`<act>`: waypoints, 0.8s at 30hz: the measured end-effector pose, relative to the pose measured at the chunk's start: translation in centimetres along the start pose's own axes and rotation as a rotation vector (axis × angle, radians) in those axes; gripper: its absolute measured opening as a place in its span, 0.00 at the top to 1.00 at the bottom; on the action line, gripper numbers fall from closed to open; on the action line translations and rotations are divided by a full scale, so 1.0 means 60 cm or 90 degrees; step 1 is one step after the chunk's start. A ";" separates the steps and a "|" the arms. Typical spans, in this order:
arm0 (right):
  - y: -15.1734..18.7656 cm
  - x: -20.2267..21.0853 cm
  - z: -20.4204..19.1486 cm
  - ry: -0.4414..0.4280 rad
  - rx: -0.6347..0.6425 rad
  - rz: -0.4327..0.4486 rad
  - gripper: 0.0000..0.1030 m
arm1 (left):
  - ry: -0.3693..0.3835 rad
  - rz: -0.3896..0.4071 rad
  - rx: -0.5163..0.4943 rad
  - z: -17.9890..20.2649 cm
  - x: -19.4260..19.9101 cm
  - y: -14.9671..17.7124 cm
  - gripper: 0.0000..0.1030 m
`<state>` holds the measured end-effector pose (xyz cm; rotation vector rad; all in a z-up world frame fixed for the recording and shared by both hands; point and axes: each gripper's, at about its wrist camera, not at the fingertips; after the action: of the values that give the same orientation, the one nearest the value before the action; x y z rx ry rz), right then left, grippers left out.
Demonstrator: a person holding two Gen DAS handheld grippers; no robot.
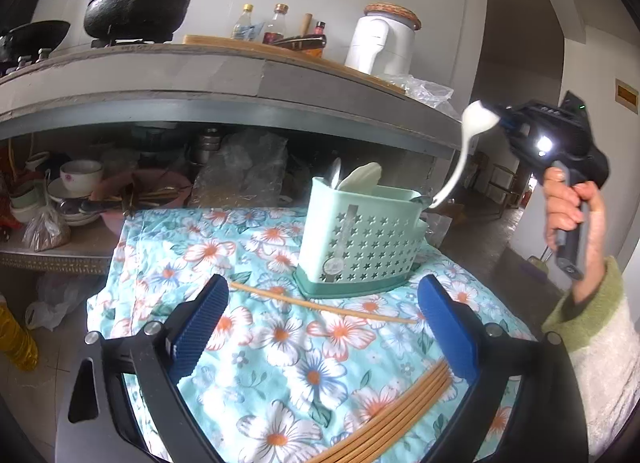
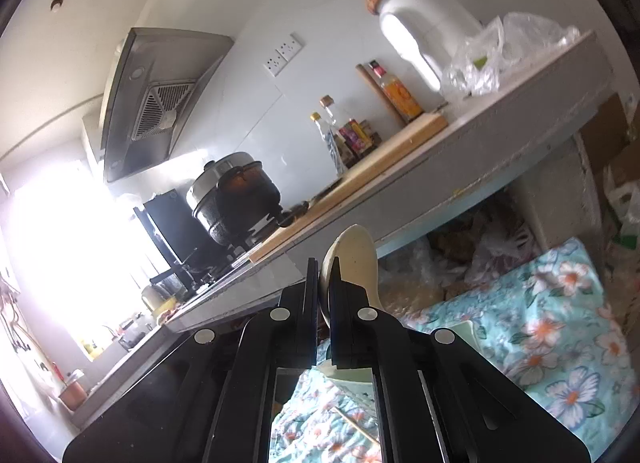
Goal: Organize utensils
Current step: 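Carry the cream ladle with the right gripper and lower it into the caddy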
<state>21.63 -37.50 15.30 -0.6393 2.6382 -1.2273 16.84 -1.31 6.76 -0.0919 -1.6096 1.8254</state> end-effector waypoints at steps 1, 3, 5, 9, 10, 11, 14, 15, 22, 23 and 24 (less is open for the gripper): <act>0.003 -0.008 0.007 0.000 -0.005 -0.006 0.97 | 0.000 -0.001 0.004 -0.004 0.001 0.002 0.09; 0.011 -0.023 0.018 0.001 -0.010 -0.016 0.97 | -0.001 -0.005 0.013 -0.011 -0.001 0.008 0.09; 0.023 -0.037 0.032 0.010 -0.014 -0.032 0.97 | 0.002 -0.012 0.020 -0.014 -0.003 0.012 0.09; 0.048 -0.050 0.059 0.029 -0.029 -0.060 0.97 | 0.005 -0.023 0.022 -0.016 -0.009 0.022 0.08; 0.053 -0.052 0.065 0.034 -0.033 -0.065 0.97 | 0.006 -0.025 0.022 -0.016 -0.011 0.024 0.08; 0.057 -0.054 0.071 0.036 -0.037 -0.072 0.97 | 0.007 -0.026 0.023 -0.017 -0.012 0.026 0.08; 0.070 -0.059 0.080 0.058 -0.035 -0.096 0.97 | 0.009 -0.028 0.025 -0.016 -0.015 0.028 0.08; 0.073 -0.059 0.080 0.067 -0.029 -0.106 0.97 | 0.009 -0.029 0.027 -0.017 -0.016 0.028 0.08; 0.073 -0.052 0.059 0.145 0.043 -0.110 0.75 | 0.010 -0.032 0.035 -0.019 -0.021 0.029 0.08; 0.072 -0.051 0.055 0.157 0.055 -0.109 0.68 | 0.009 -0.031 0.035 -0.019 -0.021 0.029 0.08; 0.072 -0.051 0.053 0.163 0.063 -0.108 0.64 | 0.009 -0.031 0.035 -0.019 -0.021 0.029 0.08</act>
<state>24.05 -35.87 9.84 -0.7469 2.7488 -1.5737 17.57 -1.02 4.45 -0.0394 -1.5376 1.8262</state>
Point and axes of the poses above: each gripper's, at about its wrist camera, not at the fingertips, and x roughly against the way its jaws point, z to its right, y to its underside, and after that the axes turned 4 degrees about z, right-handed
